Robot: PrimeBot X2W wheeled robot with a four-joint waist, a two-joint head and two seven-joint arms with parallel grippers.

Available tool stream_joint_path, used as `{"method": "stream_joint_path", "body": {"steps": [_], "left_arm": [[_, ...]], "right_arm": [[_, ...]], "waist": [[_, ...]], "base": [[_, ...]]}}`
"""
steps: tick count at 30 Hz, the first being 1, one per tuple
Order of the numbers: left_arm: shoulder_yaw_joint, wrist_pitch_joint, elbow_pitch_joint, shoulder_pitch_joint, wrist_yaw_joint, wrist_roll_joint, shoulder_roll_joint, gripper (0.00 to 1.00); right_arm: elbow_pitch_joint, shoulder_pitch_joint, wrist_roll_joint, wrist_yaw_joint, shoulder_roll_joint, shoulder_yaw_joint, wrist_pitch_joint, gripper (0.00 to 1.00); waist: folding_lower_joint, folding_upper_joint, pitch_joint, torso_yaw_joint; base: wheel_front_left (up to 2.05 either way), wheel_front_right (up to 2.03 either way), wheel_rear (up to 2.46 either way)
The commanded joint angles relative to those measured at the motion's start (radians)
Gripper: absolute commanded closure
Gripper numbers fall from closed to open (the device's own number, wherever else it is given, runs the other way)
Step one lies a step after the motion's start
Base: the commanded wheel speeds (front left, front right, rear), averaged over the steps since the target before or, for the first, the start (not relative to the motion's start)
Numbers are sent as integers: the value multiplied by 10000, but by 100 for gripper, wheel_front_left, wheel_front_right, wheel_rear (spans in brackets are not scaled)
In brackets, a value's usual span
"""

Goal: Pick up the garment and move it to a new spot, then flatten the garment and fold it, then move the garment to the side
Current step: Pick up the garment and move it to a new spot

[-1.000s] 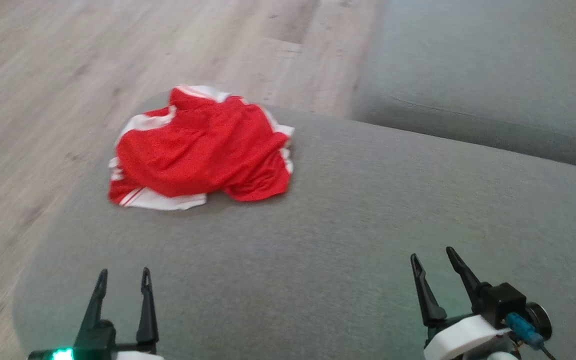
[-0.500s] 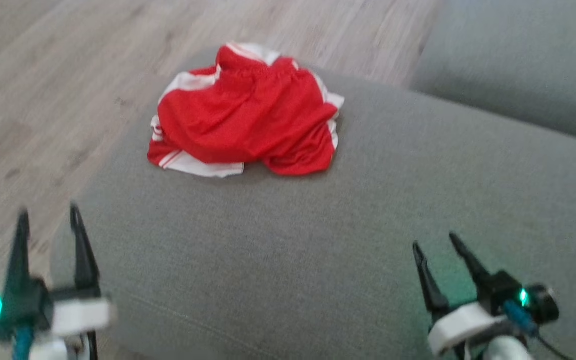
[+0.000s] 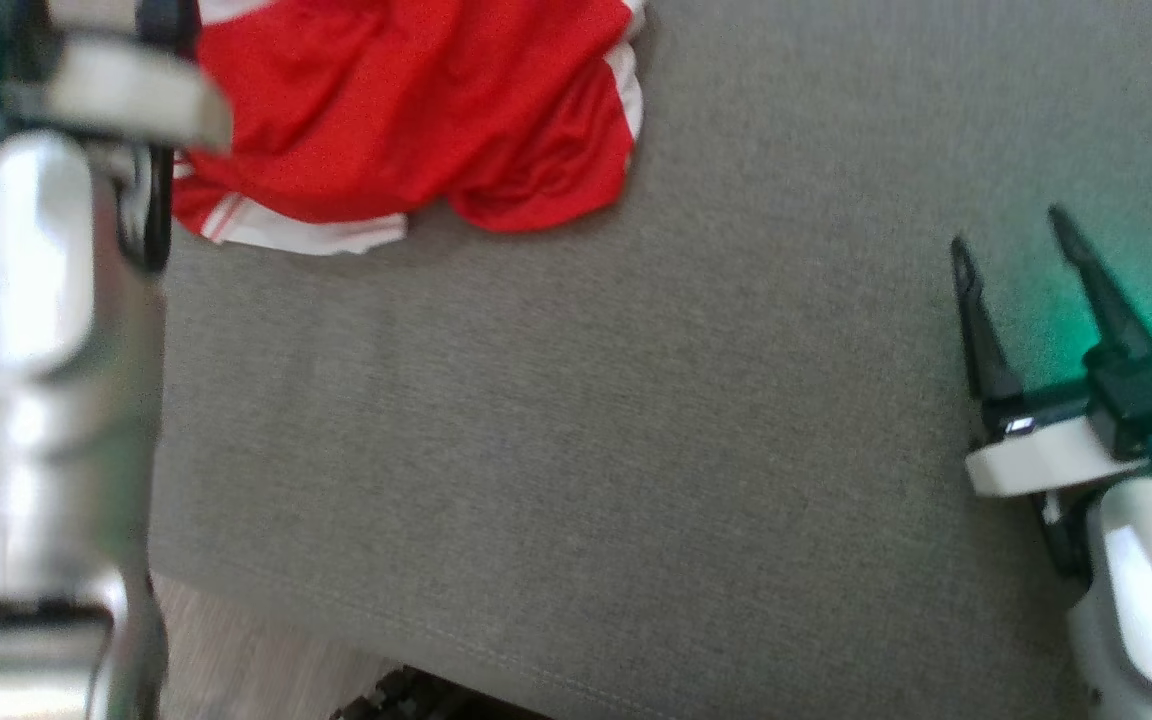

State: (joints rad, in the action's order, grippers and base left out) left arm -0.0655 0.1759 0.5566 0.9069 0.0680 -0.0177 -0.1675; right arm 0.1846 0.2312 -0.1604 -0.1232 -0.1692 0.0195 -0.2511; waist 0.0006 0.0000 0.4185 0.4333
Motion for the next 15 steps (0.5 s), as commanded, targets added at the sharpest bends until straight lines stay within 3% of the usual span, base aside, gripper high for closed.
{"method": "stream_joint_path", "body": {"steps": [1,3,7,11,15], "left_arm": [[311,-183,-1,448,-10,-68,-385,0],[296,-912,1312,1471,98,-256,-280,0],[684,-2240,3673,2845,-167,-612,-452,0],[940,-3099,5430,3376,-674,-741,-852,0],[1032,-3365,6534,3534,-723,-929,-992,0]], "right_arm": [[-406,188,-69,-75,-59,238,-107,0],[-720,348,-105,-75,-196,269,-107,0],[-1372,645,-117,-75,-255,327,-107,0],[-1899,823,-165,-75,-236,288,-107,0],[-2149,771,-141,-75,-171,8,-107,0]], "waist": [[-6,0,942,-364],[-6,0,1236,-549],[-6,0,1747,-1093],[-6,0,2108,-1556],[-6,0,2302,-1689]], "base": [[0,0,0],[0,0,0],[0,0,0],[0,0,0],[0,0,0]]}}
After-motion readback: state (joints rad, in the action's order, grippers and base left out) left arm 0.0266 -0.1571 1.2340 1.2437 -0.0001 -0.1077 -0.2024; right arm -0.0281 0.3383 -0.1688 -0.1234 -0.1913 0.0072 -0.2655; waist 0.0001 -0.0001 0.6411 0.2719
